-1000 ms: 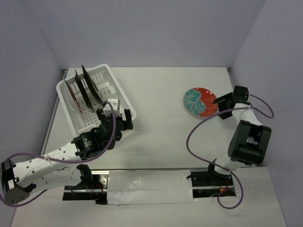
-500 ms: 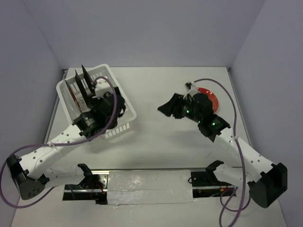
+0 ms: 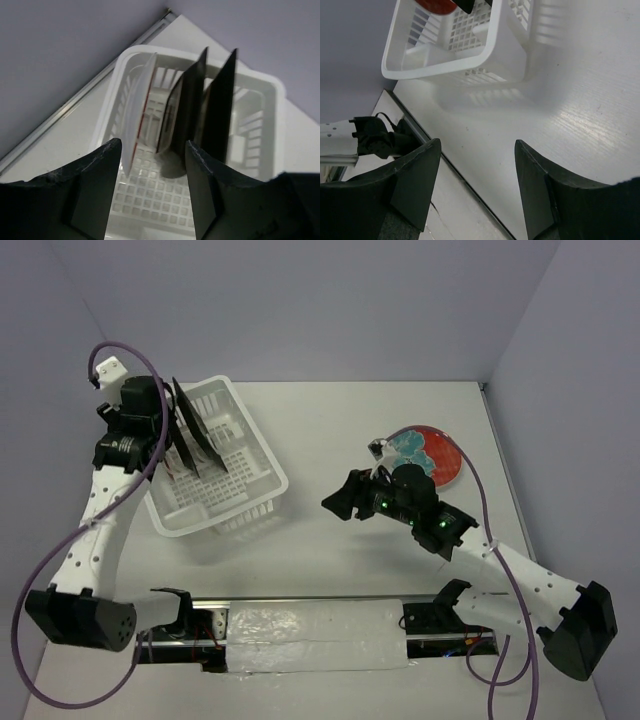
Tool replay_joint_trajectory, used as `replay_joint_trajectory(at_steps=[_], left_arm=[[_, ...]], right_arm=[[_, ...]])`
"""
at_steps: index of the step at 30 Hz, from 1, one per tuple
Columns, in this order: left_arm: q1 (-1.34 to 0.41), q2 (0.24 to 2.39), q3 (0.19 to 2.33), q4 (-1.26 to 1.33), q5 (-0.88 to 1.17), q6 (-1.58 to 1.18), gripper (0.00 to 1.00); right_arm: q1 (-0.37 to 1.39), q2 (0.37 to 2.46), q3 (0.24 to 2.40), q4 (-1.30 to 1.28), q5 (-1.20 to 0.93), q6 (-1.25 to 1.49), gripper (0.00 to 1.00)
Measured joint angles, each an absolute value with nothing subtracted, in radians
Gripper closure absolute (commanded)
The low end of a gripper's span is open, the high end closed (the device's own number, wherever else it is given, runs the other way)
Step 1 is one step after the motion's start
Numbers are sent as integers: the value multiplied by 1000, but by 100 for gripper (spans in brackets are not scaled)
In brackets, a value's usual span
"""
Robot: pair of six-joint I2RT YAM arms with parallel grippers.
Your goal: Unload the plates from the dish rack
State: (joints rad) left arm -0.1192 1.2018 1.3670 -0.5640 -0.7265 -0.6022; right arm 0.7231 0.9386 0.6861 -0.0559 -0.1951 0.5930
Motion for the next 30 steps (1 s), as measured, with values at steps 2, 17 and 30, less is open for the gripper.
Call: replay_joint_trajectory(at_steps=[2, 17, 30], left_arm=[[-54, 1254, 1375, -580, -690, -583, 45], [65, 1388, 1373, -605, -648, -511, 47], [69, 1520, 1374, -599, -630, -501, 48]], right_arm=[[724, 935, 686, -54, -194, 583, 32], [727, 810, 678, -51, -137, 533, 32], [727, 785, 678, -52, -110, 521, 32]])
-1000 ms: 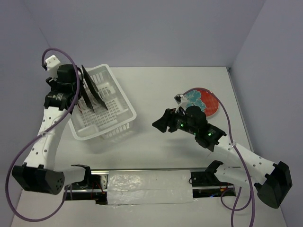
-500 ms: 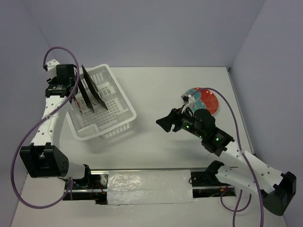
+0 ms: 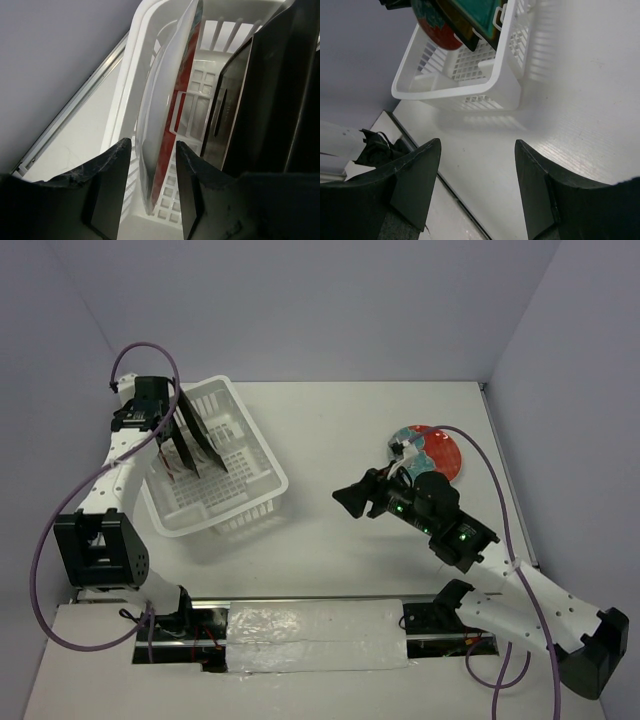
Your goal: Unload the plates from the dish rack
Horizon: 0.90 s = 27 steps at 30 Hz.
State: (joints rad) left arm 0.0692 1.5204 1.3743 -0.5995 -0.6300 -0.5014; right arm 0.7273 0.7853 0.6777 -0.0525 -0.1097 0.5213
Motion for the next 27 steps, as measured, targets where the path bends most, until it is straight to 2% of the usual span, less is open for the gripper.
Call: replay_joint_trajectory(at_steps=[11, 13, 17, 23, 27], left_arm=[[71, 1564, 1390, -602, -648, -505, 56], [71, 1567, 1392, -604, -652, -505, 63], [71, 1578, 1409, -620, -662, -503, 71], [72, 1585, 1414, -637, -692, -476, 99], [72, 1589, 1427, -654, -693, -474, 100]], right_arm=[[729, 758, 678, -54, -93, 511, 32], [729, 758, 678, -54, -93, 511, 31], [729, 756, 678, -55, -90, 510, 31], [729, 749, 678, -59, -85, 508, 31], [729, 733, 678, -60, -70, 506, 31]])
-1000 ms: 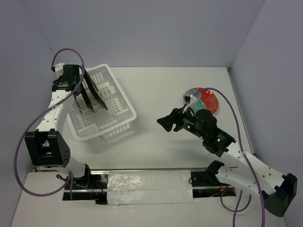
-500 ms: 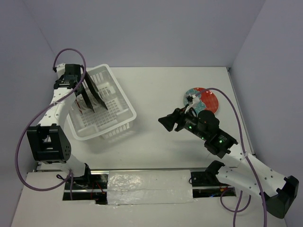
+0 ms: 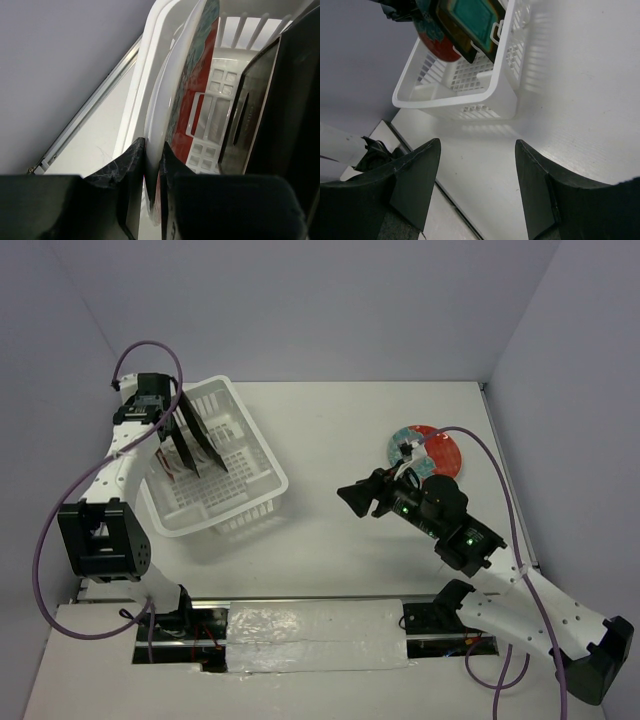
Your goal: Unload the plates from the dish rack
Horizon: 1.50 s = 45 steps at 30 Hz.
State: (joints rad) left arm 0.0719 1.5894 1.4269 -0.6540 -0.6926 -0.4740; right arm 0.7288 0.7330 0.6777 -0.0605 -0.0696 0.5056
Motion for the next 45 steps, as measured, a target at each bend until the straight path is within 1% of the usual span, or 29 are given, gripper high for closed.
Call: replay_joint_trajectory(at_steps=[7, 15, 21, 25, 31, 34, 38, 45], left_arm=[[74, 1607, 1489, -731, -660, -477, 100], [82, 1635, 1678, -915, -654, -474, 100], [70, 1632, 1808, -939, -617, -491, 100], [58, 1597, 1855, -977, -604, -483, 100], [25, 1521, 1985, -1054, -597, -471, 100], [16, 1467, 2036, -1055, -563, -475, 100], [12, 1353, 1998, -1014, -489, -476, 100], [9, 1139, 1783, -896, -301, -479, 100]], right_arm=[[729, 728, 678, -61, -62, 503, 31], [729, 728, 678, -61, -66, 503, 31], [729, 728, 678, -61, -66, 503, 31], [729, 728, 678, -61, -67, 498, 30], [729, 728, 678, -61, -68, 488, 30], [729, 728, 678, -62, -67, 481, 30], [729, 728, 678, -62, -64, 477, 30], [729, 733, 677, -59, -70, 473, 28]])
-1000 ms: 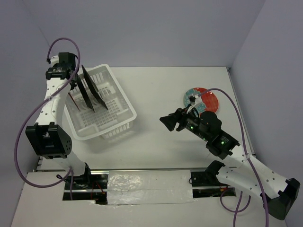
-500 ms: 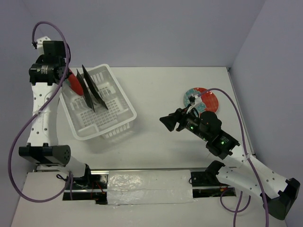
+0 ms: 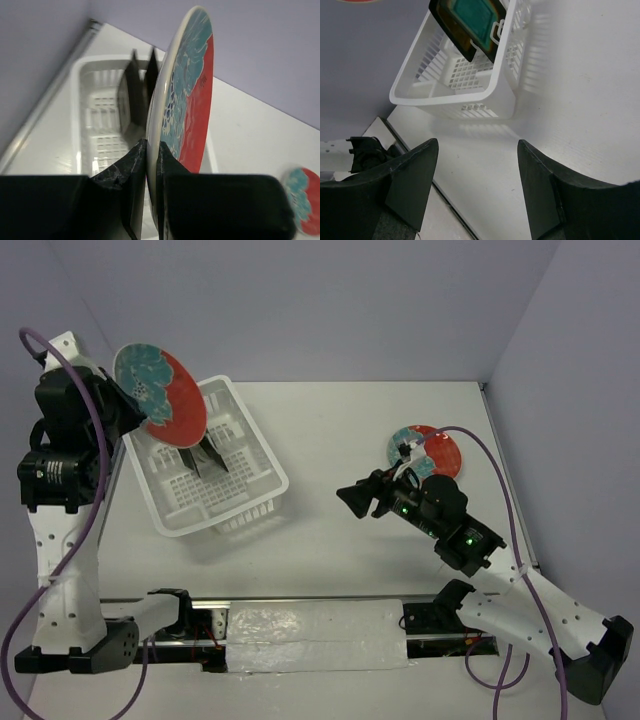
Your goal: Unload the plates from the dish rack
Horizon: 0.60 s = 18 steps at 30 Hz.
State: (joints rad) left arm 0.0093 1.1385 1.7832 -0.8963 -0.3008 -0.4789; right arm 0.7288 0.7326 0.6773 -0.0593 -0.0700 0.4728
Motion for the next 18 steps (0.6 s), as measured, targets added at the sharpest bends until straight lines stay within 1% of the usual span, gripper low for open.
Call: replay_joint_trajectory(at_steps=[4, 8, 12, 13, 15, 18], left_arm=[[-6, 1073, 1626, -759, -106, -530, 100], [-57, 1056, 1440, -584, 102, -618, 100], [-133, 1058, 1312, -485, 219, -670, 100], [-152, 1055, 1288, -462, 240, -683, 100], [-183, 1049, 1246, -418, 279, -697, 100], [-225, 1016, 1200, -372, 304, -722, 100]], right_arm=[[729, 703, 643, -26, -107, 468, 21], [729, 647, 596, 26, -128, 463, 18], [729, 625, 594, 88, -130, 463, 16], [729, 623, 594, 104, -128, 463, 12], [729, 623, 594, 133, -125, 466, 8], [729, 646, 598, 155, -111, 466, 7]])
